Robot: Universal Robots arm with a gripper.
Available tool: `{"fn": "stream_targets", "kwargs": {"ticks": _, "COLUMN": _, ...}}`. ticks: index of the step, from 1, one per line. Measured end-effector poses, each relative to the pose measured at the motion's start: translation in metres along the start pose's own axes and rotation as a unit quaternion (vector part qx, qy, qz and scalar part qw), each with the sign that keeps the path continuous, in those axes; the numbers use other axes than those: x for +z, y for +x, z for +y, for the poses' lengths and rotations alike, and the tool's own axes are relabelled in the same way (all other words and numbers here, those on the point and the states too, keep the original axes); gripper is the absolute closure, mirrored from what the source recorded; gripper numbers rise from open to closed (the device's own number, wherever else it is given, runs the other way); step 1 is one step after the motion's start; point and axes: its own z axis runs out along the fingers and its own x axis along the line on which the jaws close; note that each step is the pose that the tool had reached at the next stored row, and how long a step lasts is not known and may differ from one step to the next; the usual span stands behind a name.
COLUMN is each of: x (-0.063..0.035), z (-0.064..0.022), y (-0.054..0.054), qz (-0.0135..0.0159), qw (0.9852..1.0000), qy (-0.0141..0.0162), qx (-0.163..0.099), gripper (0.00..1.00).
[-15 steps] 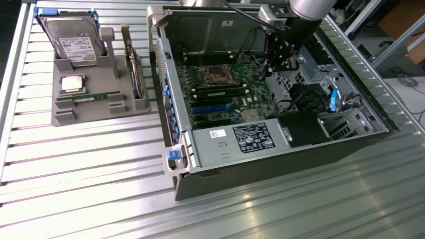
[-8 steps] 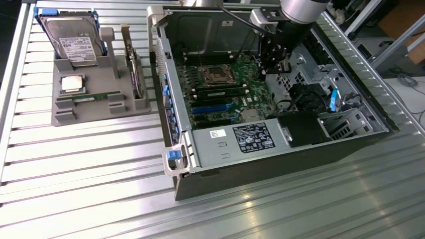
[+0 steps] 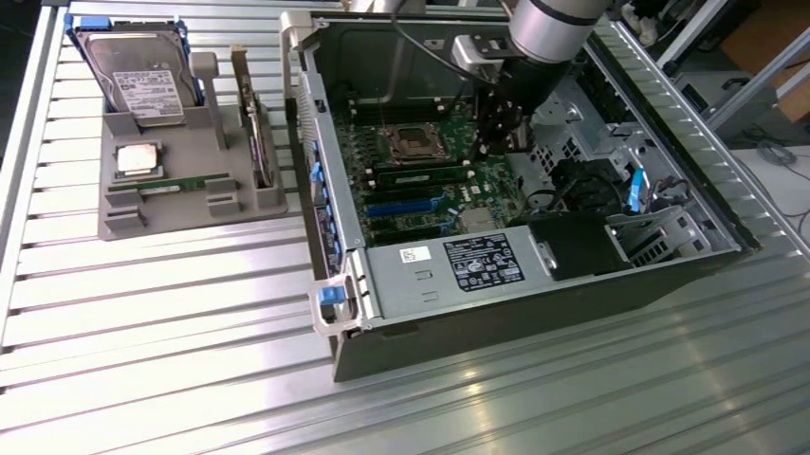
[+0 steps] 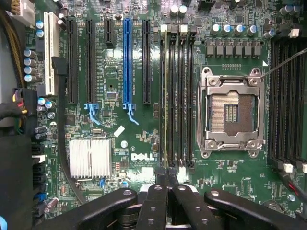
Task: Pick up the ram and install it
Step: 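Press down the ram until it locks into place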
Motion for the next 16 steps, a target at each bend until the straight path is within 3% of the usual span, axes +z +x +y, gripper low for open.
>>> {"fn": "stream_targets", "kwargs": {"ticks": 4, "x": 0.0085, "z": 0.0012, "y": -0.002, "qz": 0.0003, "qw": 1.0000, "qy": 0.0000, "qx": 0.000, "gripper": 0.90}}
{"fn": "stream_targets", "kwargs": {"ticks": 16, "x": 0.0189, "z": 0.0046, "y": -0.002, "qz": 0.0007, "qw": 1.0000, "qy": 0.0000, "qx": 0.000, "gripper": 0.90}}
